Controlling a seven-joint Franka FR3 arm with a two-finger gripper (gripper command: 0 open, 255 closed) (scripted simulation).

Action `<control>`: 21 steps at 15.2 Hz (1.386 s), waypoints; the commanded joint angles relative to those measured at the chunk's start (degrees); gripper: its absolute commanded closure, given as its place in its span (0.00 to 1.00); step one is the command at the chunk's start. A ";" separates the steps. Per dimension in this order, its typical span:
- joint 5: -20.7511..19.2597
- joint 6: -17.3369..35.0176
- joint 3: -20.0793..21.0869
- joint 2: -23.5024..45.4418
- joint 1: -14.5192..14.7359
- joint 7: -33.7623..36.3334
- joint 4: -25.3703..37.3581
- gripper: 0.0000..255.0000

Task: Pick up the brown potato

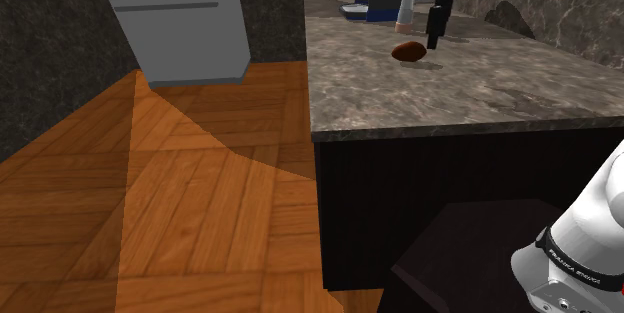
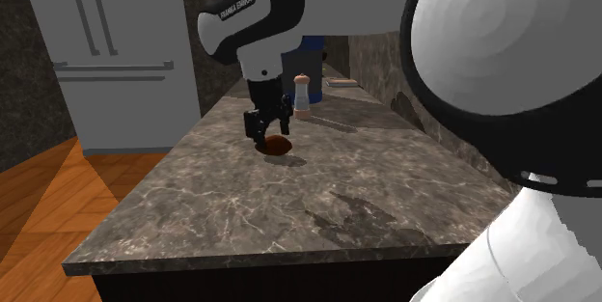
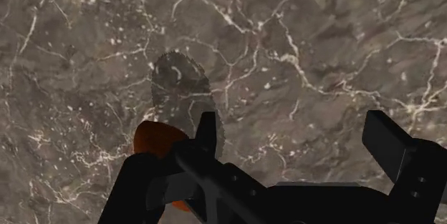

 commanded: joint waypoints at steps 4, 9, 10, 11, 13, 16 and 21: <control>-0.57 2.45 -2.52 10.62 -0.52 -8.33 8.46 0.00; 0.04 3.45 -4.00 21.76 -1.83 -16.37 19.08 0.00; 0.10 3.46 -4.01 22.56 -1.99 -16.90 19.91 0.00; 0.07 4.21 -3.98 22.57 -2.03 -16.77 19.15 0.00; 0.01 5.71 -3.98 22.62 -2.04 -16.50 17.69 0.00; -0.05 7.93 -3.99 22.79 -2.07 -16.13 15.61 0.00; -0.10 9.08 -4.00 22.87 -2.08 -15.91 14.51 1.00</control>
